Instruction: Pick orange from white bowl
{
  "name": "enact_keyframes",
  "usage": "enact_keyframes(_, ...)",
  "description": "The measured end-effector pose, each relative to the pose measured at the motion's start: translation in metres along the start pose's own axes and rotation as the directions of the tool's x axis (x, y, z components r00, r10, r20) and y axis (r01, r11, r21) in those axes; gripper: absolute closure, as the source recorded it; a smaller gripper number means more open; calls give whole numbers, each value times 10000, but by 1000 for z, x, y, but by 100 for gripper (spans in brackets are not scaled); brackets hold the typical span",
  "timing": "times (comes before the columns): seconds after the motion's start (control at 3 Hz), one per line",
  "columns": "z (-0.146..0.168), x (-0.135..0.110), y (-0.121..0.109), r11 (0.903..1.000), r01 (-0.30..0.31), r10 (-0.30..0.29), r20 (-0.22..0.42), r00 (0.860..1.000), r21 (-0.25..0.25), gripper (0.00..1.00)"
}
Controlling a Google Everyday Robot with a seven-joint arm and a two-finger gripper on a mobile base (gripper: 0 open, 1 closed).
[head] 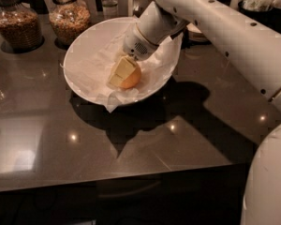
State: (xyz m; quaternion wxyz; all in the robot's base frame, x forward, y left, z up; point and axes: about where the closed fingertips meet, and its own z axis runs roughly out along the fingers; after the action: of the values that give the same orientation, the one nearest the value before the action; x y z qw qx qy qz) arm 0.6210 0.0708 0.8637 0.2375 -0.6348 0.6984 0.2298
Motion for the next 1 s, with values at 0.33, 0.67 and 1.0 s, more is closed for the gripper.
enact_keyframes(0.33, -8, 21, 5, 9979, -286, 326, -697, 9970, 584, 17)
enact_keyframes(0.67, -31, 41, 9, 9848, -510, 743, -1374, 9877, 1663, 20)
enact_keyframes(1.0, -53, 51, 9, 9637, -584, 1068, -1758, 9786, 2606, 22)
